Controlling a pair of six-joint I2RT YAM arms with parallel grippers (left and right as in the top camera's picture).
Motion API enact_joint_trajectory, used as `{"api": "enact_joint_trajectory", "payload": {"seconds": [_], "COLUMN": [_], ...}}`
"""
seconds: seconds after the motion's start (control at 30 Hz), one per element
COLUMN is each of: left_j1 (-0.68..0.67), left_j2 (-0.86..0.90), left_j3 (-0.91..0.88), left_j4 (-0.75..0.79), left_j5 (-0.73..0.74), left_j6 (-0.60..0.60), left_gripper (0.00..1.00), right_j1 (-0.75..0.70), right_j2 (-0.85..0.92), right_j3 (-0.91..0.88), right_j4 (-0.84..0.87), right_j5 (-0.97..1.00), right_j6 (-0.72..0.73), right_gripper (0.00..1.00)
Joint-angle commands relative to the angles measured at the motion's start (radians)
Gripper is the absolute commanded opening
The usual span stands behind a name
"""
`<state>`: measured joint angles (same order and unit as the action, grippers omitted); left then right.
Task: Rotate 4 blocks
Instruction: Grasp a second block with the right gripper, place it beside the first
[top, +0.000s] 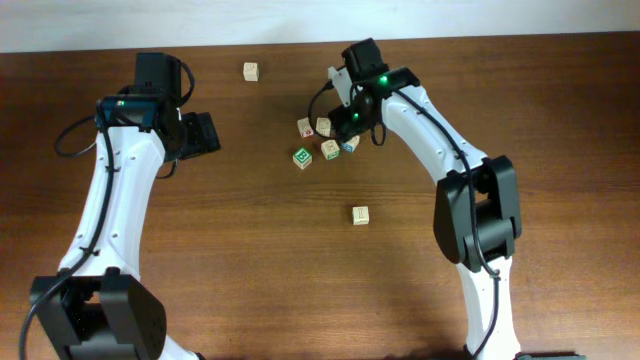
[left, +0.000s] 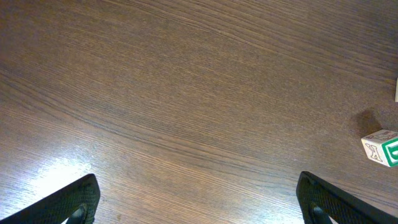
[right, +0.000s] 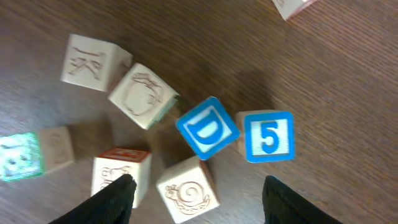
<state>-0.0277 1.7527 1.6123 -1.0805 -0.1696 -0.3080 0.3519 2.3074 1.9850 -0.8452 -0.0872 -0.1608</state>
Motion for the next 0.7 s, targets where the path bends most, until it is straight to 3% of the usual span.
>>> {"api": "enact_joint_trajectory", "payload": {"seconds": [0.0,0.4,0.53,0.67], "left_j1": [-0.002,-0.002,-0.002,-0.002], "left_j2": [0.005,0.005,0.005,0.005], "left_j3": [0.013,0.013,0.013,0.013], "left_j4": [0.006,0.006,0.006,0.006], "left_j5": [-0.011,-0.011,-0.011,-0.011], "left_j6": [-0.014,-0.014,-0.014,-0.014], "left_gripper": [0.99,0.99,0.99,0.99], "right_j1": [-0.007,-0.006,-0.006,-0.006], "right_j2": [0.035,0.087,0.090,0.089], "right_j3": [0.014,0.010,0.008,0.008], "right_j4": [-0.016,-0.053,-0.092,-0.104], "right_j5": [0.004,-0.093,-0.085,-0.082], "right_j6": [-0.021,-0.079,-0.079,-0.010], "right_gripper": [0.61,0.55,0.39,0.32]}}
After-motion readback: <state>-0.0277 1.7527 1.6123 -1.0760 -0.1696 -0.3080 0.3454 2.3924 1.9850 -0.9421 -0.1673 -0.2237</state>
